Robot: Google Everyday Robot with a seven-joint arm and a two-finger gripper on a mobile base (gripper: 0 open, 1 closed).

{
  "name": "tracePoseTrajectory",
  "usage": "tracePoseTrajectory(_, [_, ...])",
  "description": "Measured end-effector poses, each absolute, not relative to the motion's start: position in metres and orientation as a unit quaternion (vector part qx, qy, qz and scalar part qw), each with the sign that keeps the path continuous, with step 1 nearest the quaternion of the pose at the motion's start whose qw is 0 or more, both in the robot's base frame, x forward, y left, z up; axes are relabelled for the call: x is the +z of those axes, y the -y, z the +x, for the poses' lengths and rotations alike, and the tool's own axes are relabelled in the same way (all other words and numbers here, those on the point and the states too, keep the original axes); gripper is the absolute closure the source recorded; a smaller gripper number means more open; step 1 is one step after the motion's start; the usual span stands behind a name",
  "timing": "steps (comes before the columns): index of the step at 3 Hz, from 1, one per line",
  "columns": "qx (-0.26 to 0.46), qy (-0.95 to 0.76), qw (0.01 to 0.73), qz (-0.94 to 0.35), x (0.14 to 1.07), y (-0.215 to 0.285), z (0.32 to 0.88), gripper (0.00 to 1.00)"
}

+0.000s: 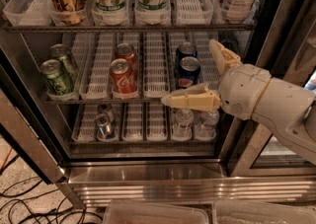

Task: Pick 7up can from top shelf of fridge

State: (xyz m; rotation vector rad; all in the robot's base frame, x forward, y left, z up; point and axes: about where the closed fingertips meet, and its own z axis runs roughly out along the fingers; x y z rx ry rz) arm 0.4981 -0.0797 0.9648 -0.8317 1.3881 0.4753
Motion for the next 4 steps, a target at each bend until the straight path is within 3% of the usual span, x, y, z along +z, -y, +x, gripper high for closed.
tracePoseTrajectory(2, [0.179,-0.62,0.674,-0.361,0.991,0.087,0.511,0.0])
tracePoseTrajectory(4, [0.201,-0.622,0.688,-0.316,1.005,0.072,0.531,0.0])
